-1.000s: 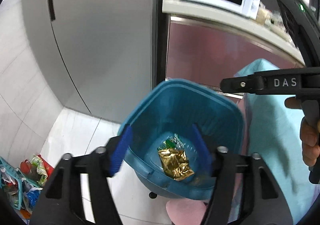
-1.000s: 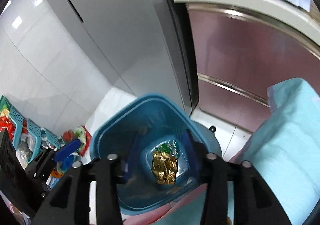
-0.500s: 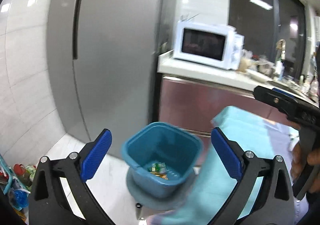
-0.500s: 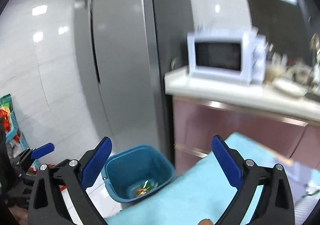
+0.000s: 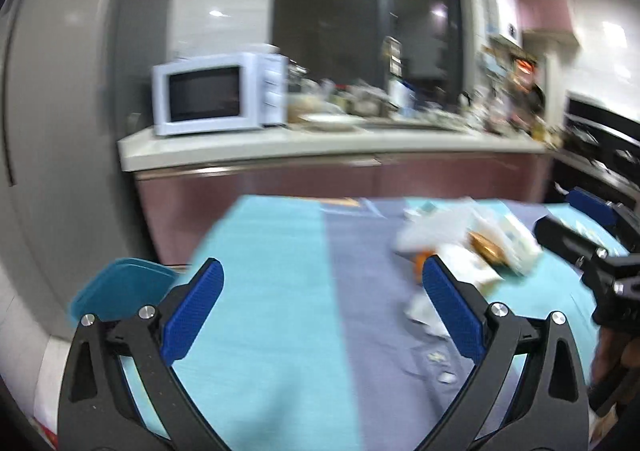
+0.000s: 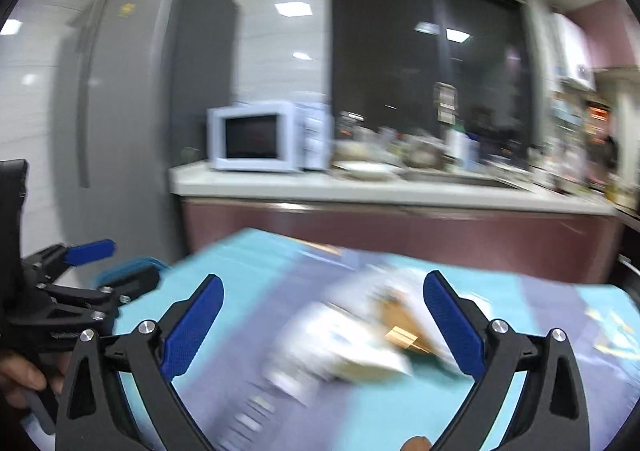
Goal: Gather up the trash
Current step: 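Return both open tools from the bin to the table, then grasp the white tissue with the left tool while the right tool grasps the paper cup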
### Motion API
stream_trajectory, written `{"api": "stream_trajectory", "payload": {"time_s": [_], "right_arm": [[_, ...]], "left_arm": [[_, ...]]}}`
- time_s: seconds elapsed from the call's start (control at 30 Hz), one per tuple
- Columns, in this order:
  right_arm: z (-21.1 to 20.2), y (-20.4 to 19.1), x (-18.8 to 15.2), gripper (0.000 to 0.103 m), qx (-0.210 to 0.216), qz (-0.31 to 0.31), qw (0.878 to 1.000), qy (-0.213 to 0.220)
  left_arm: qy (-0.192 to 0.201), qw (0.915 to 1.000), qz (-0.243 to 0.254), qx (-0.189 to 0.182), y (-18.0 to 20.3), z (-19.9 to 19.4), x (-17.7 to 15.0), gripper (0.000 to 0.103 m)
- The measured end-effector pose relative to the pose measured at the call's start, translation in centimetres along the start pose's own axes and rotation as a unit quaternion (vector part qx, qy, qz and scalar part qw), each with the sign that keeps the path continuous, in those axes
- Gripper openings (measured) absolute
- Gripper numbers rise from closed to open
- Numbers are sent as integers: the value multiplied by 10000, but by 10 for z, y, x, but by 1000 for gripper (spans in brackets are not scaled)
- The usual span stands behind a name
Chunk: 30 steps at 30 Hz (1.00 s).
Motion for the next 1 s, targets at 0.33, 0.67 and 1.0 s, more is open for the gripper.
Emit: {"api": "stream_trajectory", "payload": {"time_s": [0.33, 0.67, 1.0], "right_arm": [[-41, 88, -43, 97, -990, 753, 9912, -460], [-33, 98, -51, 97, -973, 880, 9896, -586], [-12, 101, -49, 97, -1068, 898, 9875, -731]], "left_arm": [[-373, 9958, 311, -776, 97, 28, -26, 98], [-600, 9948, 302, -771, 98, 81, -19, 98], [-793, 9927, 291, -861, 99, 101, -28, 98]]}}
Point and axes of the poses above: each gripper's, at about its wrist camera, not at the fingertips, and z roughly the way its jaws point, y to its right, x to its top, the point moved 2 cm from there along z, roughly the way its jaws point, and after that the axes turned 8 degrees about y, right-handed, at the moved point
